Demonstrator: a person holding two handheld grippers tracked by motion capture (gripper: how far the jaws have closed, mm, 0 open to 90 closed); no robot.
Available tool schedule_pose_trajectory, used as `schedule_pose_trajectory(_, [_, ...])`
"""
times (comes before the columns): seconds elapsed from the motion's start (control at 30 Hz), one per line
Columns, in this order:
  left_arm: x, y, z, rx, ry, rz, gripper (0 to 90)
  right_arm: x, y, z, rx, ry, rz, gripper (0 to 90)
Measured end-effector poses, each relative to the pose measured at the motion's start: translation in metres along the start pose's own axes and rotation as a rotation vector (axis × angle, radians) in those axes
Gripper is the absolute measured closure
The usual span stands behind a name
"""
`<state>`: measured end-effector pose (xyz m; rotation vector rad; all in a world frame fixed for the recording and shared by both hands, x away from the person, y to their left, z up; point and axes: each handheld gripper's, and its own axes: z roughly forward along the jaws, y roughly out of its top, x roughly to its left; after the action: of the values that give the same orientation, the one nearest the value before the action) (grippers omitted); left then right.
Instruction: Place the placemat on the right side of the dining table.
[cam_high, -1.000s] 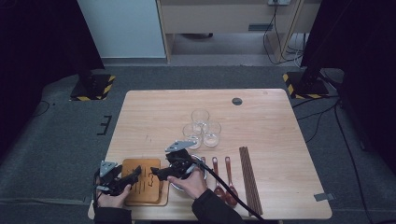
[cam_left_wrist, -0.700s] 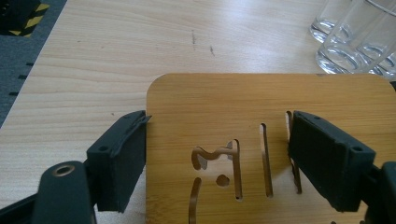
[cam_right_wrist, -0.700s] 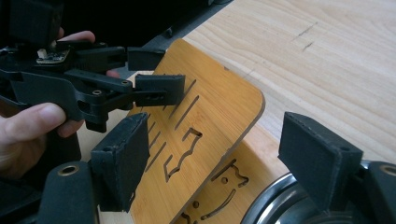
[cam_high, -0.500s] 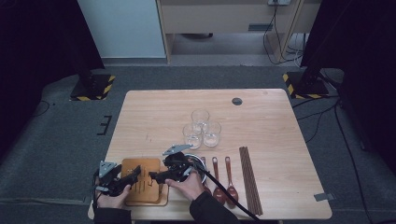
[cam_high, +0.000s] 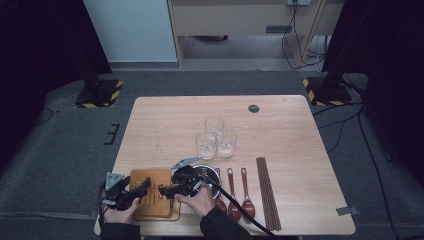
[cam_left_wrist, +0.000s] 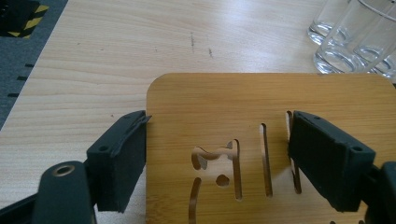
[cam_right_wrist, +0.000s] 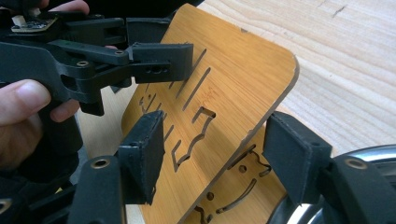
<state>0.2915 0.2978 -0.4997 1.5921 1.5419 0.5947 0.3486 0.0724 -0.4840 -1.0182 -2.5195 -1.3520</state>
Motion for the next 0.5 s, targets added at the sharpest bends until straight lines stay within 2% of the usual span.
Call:
schedule_pose_trajectory(0.3, [-0.001,0.001,-0.001,-0.008,-0.006,-0.001,20.1,0.000,-0.003,0.007,0.014,0.010,0.021,44.8])
schedule_pose_trajectory(0.5, [0.000,0.002,-0.003,-0.017,-0.010,-0.006,20.1,0.001,-0.005,0.011,0.019,0.035,0.044,50.6])
